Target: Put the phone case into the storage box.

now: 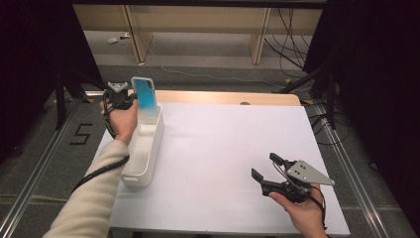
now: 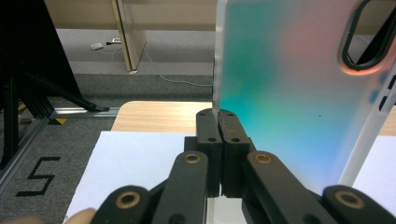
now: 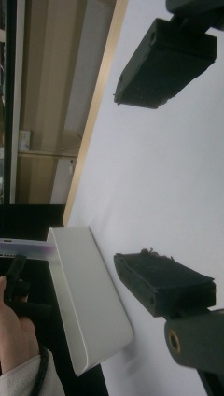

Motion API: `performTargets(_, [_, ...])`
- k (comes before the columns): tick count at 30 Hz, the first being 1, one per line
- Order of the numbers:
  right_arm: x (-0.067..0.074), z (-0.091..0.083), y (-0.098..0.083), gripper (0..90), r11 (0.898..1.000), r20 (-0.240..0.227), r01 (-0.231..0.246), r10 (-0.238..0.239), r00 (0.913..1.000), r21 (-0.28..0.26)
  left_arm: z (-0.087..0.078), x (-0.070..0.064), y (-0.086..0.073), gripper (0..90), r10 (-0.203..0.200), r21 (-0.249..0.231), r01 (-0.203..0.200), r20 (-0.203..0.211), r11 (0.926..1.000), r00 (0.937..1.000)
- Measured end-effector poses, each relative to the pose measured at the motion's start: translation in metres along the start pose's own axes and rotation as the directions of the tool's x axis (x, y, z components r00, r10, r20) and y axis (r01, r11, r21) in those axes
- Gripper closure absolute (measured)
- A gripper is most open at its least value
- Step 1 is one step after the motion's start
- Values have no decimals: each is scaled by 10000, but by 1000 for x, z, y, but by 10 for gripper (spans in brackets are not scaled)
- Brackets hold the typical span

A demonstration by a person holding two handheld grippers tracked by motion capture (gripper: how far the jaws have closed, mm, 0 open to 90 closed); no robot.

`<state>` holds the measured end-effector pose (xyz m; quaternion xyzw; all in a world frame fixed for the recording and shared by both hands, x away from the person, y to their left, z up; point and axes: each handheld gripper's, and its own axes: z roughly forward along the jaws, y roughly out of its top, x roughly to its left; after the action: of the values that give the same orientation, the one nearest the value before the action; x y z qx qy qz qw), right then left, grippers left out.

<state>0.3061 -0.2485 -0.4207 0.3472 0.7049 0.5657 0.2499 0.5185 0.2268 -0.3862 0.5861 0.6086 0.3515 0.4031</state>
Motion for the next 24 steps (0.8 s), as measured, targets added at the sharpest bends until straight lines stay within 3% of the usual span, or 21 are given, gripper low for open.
performTargets(24, [1, 0, 0, 196, 10000, -60, -21, 22, 10000, 45, 8, 3, -4, 885, -74, 233, 77, -119, 9997, 9999])
